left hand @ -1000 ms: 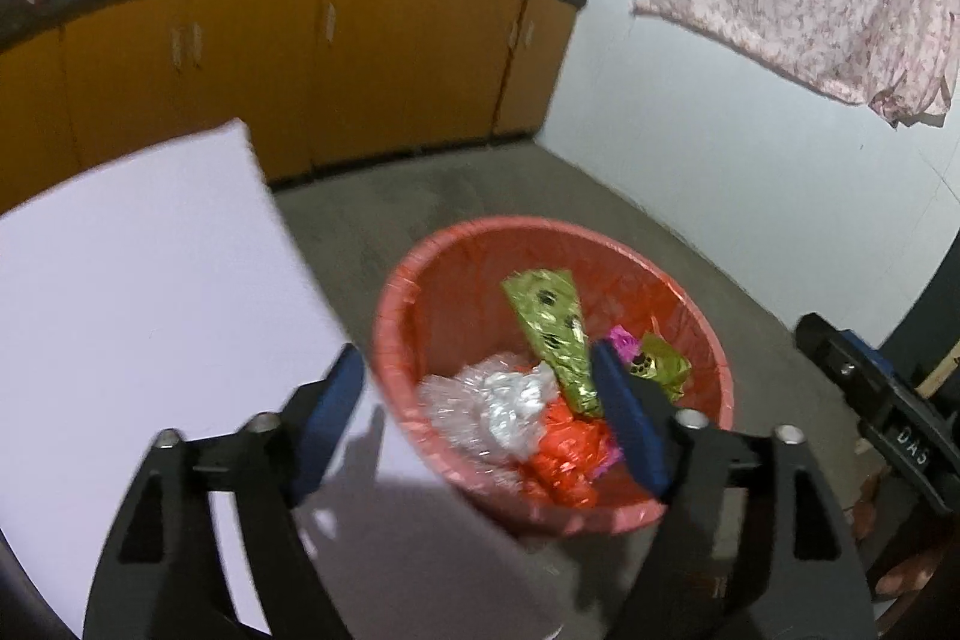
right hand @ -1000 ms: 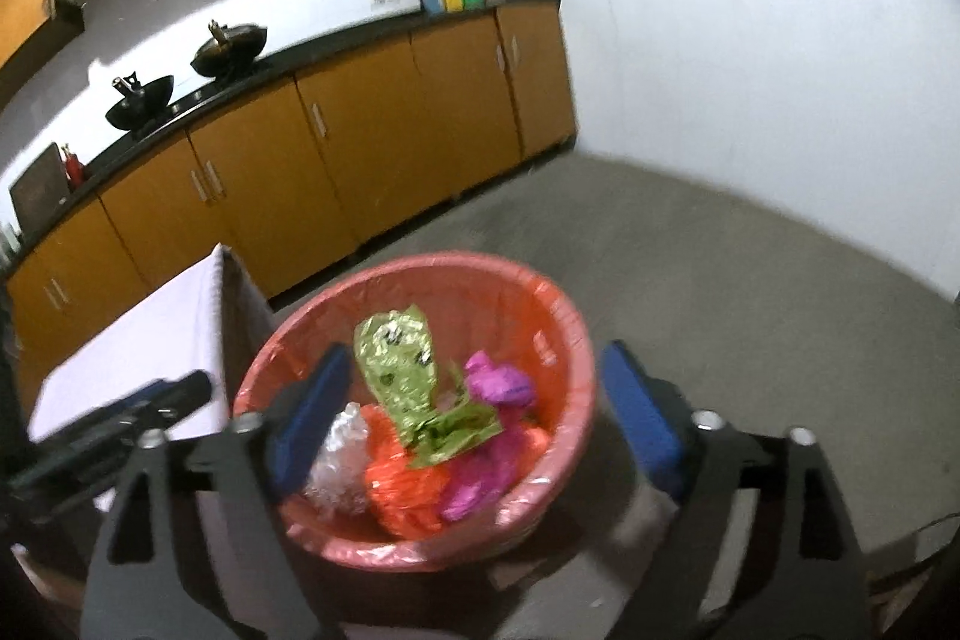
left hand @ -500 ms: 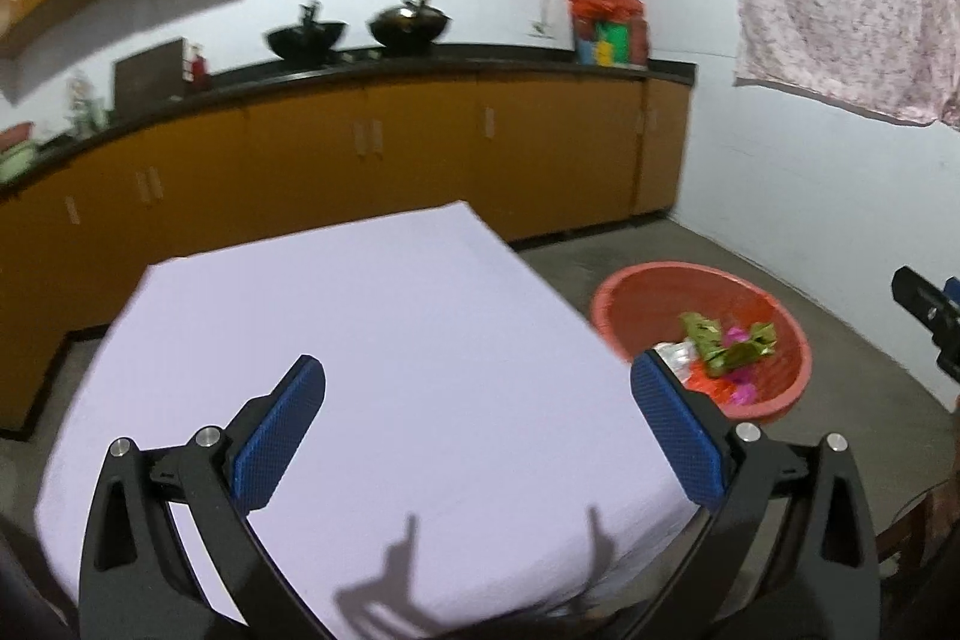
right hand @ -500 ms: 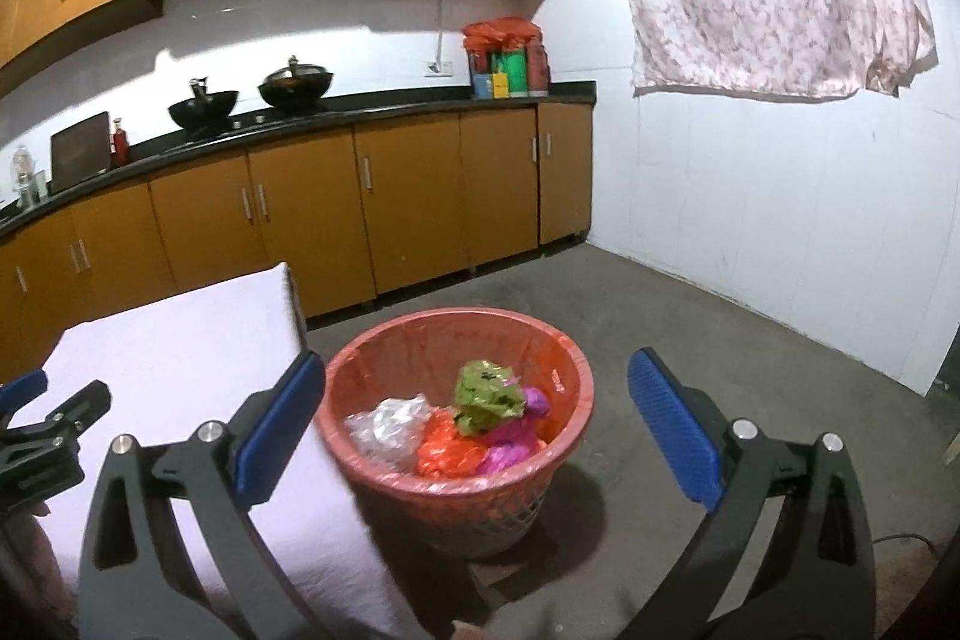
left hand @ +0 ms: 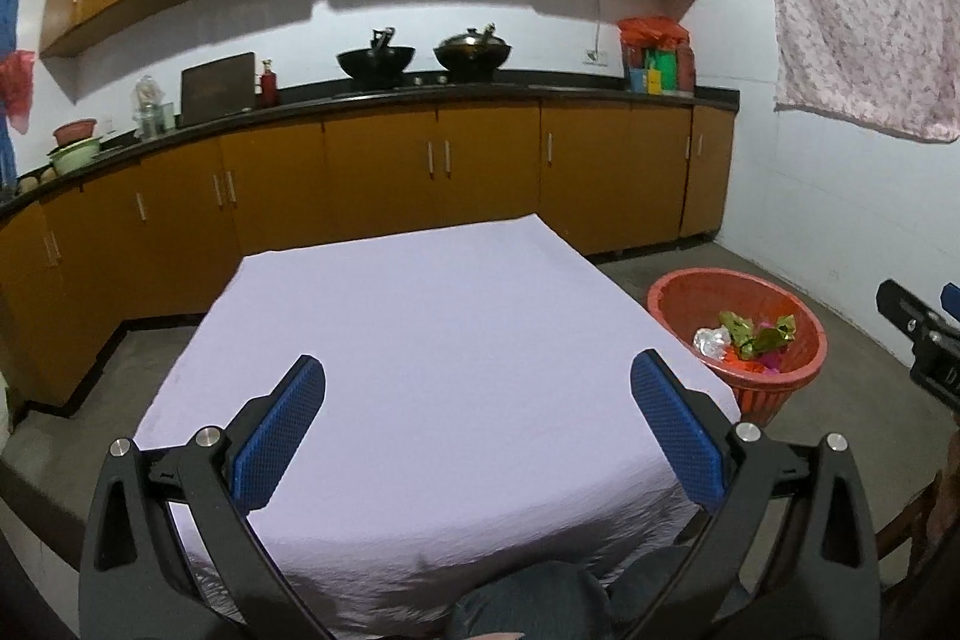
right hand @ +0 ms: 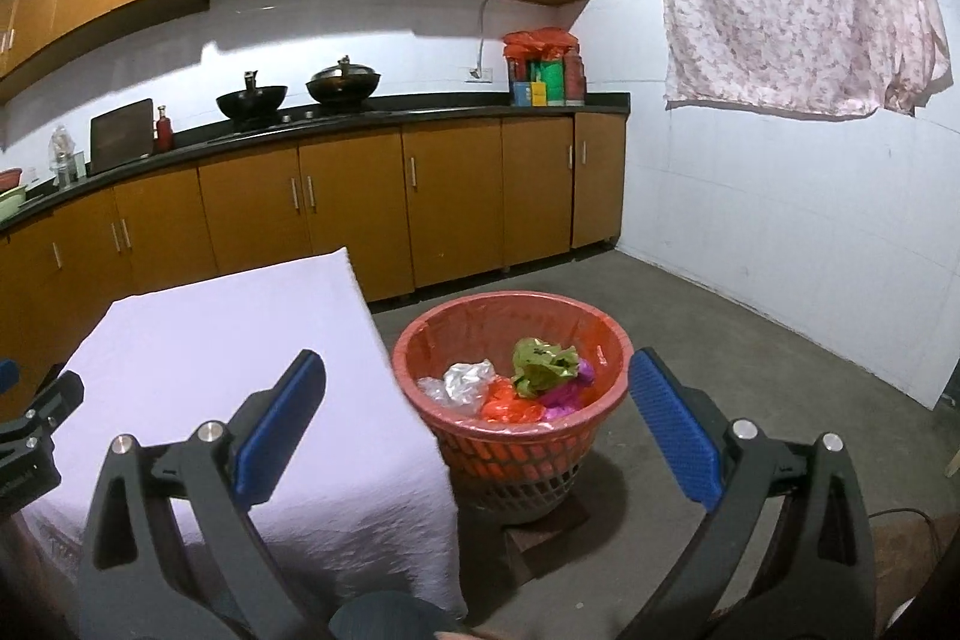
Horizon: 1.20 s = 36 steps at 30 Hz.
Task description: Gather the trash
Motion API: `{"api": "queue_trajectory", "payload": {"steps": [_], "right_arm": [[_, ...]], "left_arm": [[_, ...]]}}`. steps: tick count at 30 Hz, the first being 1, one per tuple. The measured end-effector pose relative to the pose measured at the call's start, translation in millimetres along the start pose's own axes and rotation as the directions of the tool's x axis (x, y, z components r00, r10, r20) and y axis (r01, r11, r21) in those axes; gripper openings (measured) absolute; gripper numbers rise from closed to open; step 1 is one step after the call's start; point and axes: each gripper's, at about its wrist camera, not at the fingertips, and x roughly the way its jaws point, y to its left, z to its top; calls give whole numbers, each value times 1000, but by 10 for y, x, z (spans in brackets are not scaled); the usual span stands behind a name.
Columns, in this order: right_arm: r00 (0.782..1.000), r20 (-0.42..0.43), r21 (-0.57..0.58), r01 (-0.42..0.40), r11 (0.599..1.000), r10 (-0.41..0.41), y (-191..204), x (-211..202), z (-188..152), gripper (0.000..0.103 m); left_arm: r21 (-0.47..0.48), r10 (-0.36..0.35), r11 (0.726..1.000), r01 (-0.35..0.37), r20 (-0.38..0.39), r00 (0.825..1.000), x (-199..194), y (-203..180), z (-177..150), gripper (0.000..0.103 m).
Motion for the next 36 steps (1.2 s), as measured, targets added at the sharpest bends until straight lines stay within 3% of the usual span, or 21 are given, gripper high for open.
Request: {"api": "queue_trajectory", "payload": {"steps": [13,36], "right_arm": [[999,39,-26,9,1000,-8,66,-319,-65,99],[999,50,-25,-7,1000,8,53,-467,-151,99]], "left_arm": [[-22,3,1000,-2,69,998,-223,33,-83,101],[-38,-21,999,21,27,999,-281,76,-209,101]]}}
